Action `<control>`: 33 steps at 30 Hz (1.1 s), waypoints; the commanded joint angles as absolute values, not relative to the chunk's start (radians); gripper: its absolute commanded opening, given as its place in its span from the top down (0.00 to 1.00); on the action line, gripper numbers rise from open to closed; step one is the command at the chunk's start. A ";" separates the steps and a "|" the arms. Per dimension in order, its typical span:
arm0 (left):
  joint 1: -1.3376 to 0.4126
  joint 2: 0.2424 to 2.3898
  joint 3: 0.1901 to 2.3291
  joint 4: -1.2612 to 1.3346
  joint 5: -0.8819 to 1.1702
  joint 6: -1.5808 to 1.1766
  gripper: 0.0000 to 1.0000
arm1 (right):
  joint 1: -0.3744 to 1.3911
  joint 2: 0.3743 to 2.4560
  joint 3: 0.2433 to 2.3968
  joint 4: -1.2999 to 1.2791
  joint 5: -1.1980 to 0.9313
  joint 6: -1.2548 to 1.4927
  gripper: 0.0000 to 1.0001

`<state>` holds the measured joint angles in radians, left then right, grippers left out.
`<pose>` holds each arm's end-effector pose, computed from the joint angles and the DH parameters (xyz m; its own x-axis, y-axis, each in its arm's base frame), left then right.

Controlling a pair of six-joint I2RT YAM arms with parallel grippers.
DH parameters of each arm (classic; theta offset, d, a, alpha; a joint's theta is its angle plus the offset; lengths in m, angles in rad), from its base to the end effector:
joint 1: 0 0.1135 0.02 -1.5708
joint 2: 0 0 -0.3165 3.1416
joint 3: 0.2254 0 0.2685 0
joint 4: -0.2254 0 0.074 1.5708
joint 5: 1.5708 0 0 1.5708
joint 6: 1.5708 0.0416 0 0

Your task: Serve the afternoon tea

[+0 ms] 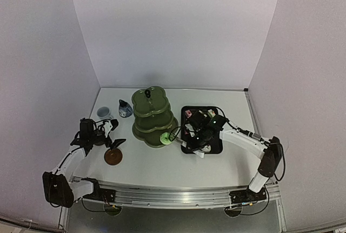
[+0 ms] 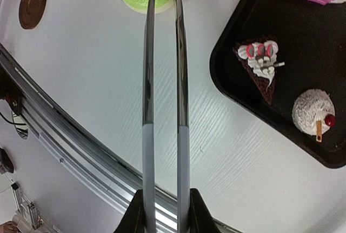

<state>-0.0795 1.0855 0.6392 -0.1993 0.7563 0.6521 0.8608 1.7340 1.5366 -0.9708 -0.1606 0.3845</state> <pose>0.2147 -0.0457 0.2719 -0.1101 0.4516 -0.8854 0.8442 0.5127 0.1566 0.2458 0.2962 0.3274 -0.8520 -0.4232 -0.3080 -0.5068 0.8141 0.2833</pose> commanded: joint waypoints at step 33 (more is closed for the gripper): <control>-0.083 1.062 0.632 -0.158 0.744 0.658 0.00 | 0.865 1.927 1.709 -0.802 -0.099 0.367 0.67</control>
